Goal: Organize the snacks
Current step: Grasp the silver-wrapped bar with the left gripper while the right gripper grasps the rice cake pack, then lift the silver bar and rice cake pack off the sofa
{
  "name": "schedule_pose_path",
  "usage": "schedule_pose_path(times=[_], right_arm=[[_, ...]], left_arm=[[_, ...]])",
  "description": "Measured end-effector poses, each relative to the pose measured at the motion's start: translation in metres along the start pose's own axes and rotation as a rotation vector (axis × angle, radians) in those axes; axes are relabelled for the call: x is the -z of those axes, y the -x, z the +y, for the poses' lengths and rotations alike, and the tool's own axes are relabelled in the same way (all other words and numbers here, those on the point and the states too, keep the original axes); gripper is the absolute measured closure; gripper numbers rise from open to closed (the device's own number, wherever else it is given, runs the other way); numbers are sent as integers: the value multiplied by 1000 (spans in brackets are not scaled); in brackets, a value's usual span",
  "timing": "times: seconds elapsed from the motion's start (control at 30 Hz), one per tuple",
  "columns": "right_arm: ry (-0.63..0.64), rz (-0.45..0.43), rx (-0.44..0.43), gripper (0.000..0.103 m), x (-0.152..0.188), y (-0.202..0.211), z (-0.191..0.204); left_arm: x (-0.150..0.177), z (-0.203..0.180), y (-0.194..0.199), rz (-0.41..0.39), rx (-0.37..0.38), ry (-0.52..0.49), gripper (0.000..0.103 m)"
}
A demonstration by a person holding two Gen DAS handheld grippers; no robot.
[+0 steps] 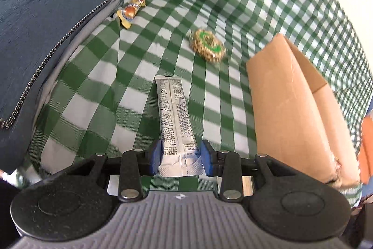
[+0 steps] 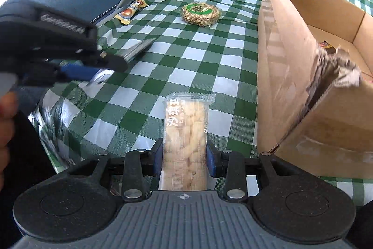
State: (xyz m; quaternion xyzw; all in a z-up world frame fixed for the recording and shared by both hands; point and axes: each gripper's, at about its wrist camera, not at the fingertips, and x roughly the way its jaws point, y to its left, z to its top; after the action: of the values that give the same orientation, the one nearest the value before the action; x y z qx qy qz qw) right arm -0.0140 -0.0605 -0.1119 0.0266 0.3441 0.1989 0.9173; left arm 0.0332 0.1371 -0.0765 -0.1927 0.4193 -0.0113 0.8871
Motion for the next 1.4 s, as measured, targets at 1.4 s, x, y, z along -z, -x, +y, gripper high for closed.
schedule_pose_path(times=[1.4], right_arm=[[134,-43,14,64,14,7,4]], left_arm=[[17,-39,-40,-107,-212,-223,77]])
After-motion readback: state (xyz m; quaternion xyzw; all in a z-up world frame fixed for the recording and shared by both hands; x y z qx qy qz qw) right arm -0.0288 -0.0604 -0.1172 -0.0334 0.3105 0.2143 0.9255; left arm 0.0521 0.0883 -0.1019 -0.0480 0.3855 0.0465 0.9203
